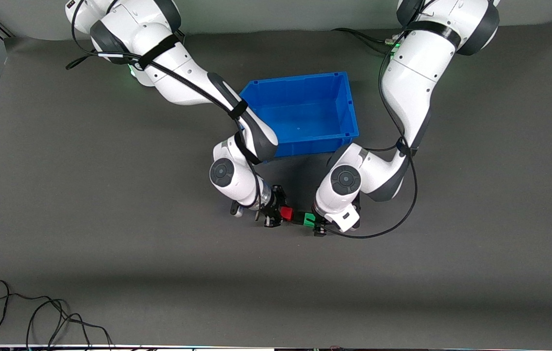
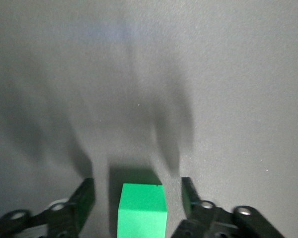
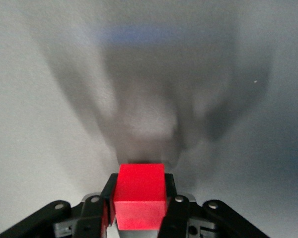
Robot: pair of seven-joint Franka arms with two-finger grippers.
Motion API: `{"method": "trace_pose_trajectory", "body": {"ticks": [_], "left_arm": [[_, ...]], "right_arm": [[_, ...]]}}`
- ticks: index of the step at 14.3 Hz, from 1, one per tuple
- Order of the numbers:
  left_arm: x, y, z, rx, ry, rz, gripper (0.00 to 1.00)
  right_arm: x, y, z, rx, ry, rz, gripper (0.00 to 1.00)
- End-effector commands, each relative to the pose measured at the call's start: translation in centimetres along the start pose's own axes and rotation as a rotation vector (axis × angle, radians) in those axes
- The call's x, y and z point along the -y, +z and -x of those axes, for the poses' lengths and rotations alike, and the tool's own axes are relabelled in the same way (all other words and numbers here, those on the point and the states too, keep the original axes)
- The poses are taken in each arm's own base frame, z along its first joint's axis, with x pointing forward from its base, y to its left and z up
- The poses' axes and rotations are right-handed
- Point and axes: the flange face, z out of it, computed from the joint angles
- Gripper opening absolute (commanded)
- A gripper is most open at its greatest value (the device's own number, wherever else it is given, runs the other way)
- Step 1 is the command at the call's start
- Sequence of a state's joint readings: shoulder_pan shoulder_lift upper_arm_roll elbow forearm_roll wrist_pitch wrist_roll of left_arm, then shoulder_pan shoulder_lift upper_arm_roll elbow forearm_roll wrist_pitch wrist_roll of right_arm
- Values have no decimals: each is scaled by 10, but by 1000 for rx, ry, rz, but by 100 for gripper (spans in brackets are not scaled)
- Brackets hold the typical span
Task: Attach green and red cubes to black cube
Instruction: 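Press the red and green cubes against the black cube from both sides, then open the left gripper and lift it away from the green cube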
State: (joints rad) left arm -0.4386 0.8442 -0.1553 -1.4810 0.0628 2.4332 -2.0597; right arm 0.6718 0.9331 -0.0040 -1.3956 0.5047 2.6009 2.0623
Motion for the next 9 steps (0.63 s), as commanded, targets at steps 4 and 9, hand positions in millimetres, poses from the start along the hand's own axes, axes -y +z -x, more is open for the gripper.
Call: {"method": "trace_pose_trajectory", "body": {"ticks": [4, 9], "left_arm": [[-38, -58, -74, -68, 68, -43, 100], [-63, -127, -209, -96, 229, -131, 100]], "right_arm": [[-3, 11, 10, 7, -30, -26, 36], [10, -23, 26, -5, -122, -89, 100]]}}
